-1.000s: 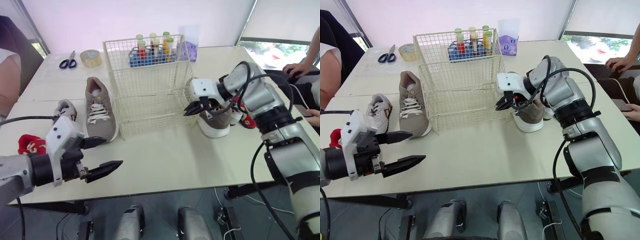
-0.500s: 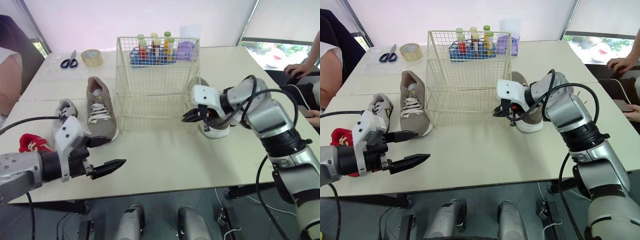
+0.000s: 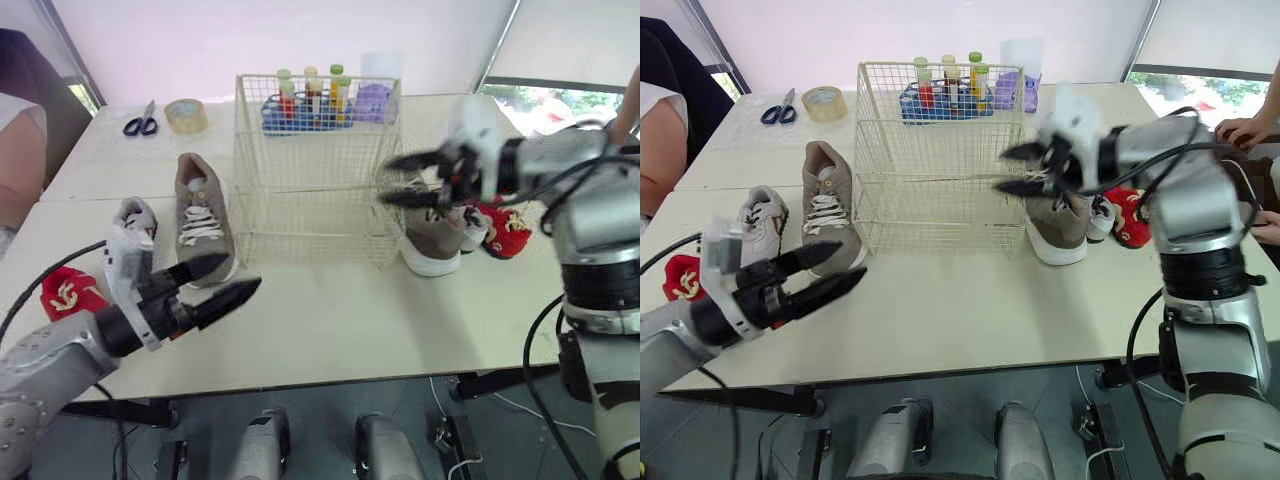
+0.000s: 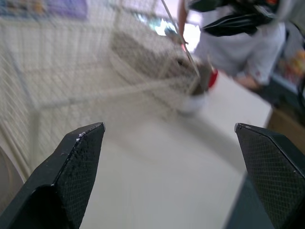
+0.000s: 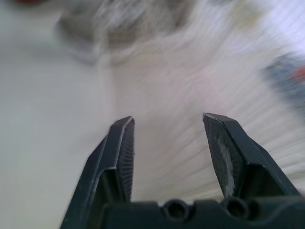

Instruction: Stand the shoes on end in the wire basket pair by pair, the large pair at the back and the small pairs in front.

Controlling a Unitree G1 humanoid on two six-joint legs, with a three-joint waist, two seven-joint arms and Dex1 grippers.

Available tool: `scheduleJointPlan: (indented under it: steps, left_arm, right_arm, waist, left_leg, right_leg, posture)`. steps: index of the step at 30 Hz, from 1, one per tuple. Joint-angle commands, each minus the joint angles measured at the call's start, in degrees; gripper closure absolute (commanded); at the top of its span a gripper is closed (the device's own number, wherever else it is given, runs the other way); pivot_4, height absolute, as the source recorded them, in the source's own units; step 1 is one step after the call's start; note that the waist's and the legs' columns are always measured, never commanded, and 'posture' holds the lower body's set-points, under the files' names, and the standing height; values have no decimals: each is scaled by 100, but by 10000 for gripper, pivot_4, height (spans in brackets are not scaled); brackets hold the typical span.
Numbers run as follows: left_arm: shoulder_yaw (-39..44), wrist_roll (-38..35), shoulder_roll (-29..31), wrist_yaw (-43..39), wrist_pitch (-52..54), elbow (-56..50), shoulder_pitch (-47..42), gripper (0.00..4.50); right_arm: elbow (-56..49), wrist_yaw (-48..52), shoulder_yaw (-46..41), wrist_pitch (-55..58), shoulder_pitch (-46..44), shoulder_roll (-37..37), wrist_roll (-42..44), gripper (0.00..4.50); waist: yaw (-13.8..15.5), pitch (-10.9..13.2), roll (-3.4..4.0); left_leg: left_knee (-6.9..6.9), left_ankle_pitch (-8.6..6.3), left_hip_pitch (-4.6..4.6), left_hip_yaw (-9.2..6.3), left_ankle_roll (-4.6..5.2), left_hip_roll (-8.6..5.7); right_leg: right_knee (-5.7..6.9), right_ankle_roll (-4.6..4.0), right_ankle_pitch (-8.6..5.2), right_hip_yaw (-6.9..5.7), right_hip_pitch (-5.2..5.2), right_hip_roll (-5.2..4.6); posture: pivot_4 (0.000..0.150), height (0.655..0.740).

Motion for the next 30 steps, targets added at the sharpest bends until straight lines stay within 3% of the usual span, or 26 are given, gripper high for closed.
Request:
scheduleJointPlan:
  steps: [1, 4, 7, 9, 10, 18, 30]
  left_arm:
    - [-634, 557, -450, 653, -307, -428, -75, 0]
    - [-1258, 1232, -923, 1058, -489, -544, -145, 0]
    - [-1684, 1618, -1187, 1078, -606, -495, -109, 0]
    - [-1916, 1913, -1307, 1017, -725, -478, -22, 0]
    - [-2009, 2011, -1381, 977, -804, -483, 14, 0]
    - [-2491, 2873, -1738, 1255, -995, -474, 28, 0]
    - [-2588, 3268, -1811, 1297, -927, -732, 289, 0]
  right_arm:
    - [-573, -1330, -1321, 163, 558, 402, 384, 20401]
    - [-1226, -2282, -2197, 187, 1679, 1004, 565, 20401]
    - [-1797, -3010, -2437, 90, 2579, 1591, 677, 11177]
    - [-2147, -3313, -2433, 78, 3051, 1829, 746, 1645]
    - [-2298, -3440, -2385, 43, 3275, 1911, 738, 373]
    - [-2668, -4000, -1702, -135, 4275, 2250, 766, 373]
    - [-1018, -3860, -829, -1124, 3833, 2129, 531, 373]
  waist:
    - [5, -13, -22]
    - [39, -31, -40]
    - [52, -33, -23]
    - [21, -31, -4]
    - [-14, -34, 7]
    - [-67, -40, 18]
    - [-72, -40, 18]
  left_leg:
    - [5, 0, 0, -1, 0, 0]
    - [23, -2, 8, -6, 2, 0]
    - [39, -5, 8, -6, 5, -1]
    - [46, -12, 7, -6, -3, 0]
    - [48, -13, 7, -4, -5, 1]
    - [50, -16, 6, 11, -9, 71]
    - [39, -17, -12, 34, -10, 92]
  right_leg:
    - [0, 1, 1, 0, 5, 0]
    - [-8, -1, 2, -1, 31, 2]
    - [-16, -11, 9, 0, 42, 3]
    - [-15, -13, 11, 1, 41, 3]
    - [-15, -13, 11, 1, 40, 3]
    - [-55, -13, 10, -4, 36, 47]
    - [-59, -14, 11, 3, -11, 58]
  posture:
    - [1500, 7400]
    - [1500, 7400]
    - [1500, 7400]
    - [1500, 7400]
    - [1500, 7400]
    - [1500, 7400]
    - [1500, 7400]
